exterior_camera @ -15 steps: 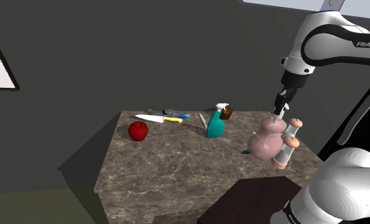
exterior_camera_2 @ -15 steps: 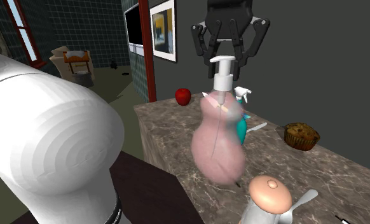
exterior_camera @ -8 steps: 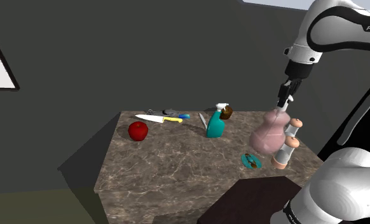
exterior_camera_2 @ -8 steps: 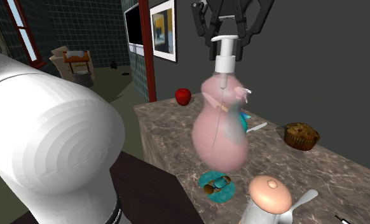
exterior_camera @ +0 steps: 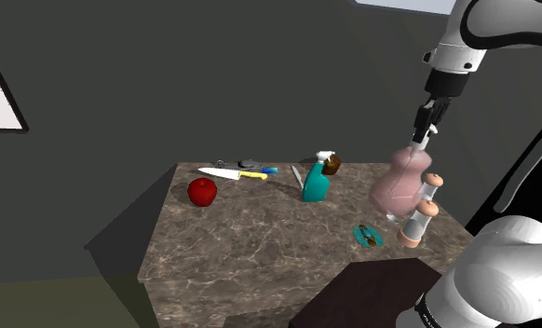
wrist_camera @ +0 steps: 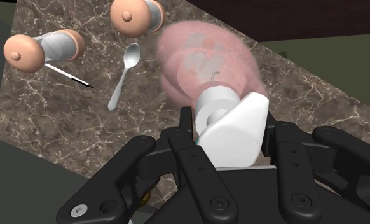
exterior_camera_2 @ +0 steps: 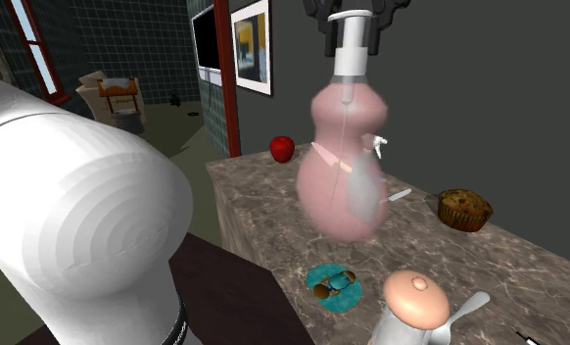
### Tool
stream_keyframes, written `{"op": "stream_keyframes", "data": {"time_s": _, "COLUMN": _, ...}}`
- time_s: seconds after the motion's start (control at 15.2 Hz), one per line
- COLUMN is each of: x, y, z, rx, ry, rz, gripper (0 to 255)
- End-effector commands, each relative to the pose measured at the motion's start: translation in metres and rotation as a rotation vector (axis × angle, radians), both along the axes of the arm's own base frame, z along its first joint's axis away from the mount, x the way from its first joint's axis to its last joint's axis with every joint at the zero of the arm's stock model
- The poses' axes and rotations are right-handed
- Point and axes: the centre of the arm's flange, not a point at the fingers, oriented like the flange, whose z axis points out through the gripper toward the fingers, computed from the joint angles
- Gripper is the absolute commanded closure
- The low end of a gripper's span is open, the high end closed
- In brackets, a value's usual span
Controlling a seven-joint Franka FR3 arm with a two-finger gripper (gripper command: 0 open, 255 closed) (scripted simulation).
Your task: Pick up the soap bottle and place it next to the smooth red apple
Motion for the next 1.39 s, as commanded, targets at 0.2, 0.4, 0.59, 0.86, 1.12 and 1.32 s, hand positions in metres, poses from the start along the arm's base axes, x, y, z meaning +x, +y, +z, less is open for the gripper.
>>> {"op": "stream_keyframes", "data": {"time_s": 0.2, "x": -0.001, "y": -0.001, "z": 0.027, "rx": 0.0, "ry": -0.001, "rz": 0.0, "gripper": 255}}
{"op": "stream_keyframes", "data": {"time_s": 0.4, "x": -0.001, "y": -0.001, "z": 0.043, "rx": 0.0, "ry": -0.001, "rz": 0.0, "gripper": 255}}
{"op": "stream_keyframes", "data": {"time_s": 0.59, "x": -0.001, "y": -0.001, "z": 0.059, "rx": 0.0, "ry": -0.001, "rz": 0.0, "gripper": 255}}
{"op": "stream_keyframes", "data": {"time_s": 0.86, "x": -0.001, "y": -0.001, "z": 0.08, "rx": 0.0, "ry": -0.001, "rz": 0.0, "gripper": 255}}
{"op": "stream_keyframes", "data": {"time_s": 1.12, "x": -0.001, "y": -0.001, "z": 0.101, "rx": 0.0, "ry": -0.001, "rz": 0.0, "gripper": 255}}
{"op": "stream_keyframes", "data": {"time_s": 1.32, "x": -0.001, "y": -0.001, "z": 0.117, "rx": 0.0, "ry": -0.001, "rz": 0.0, "gripper": 255}}
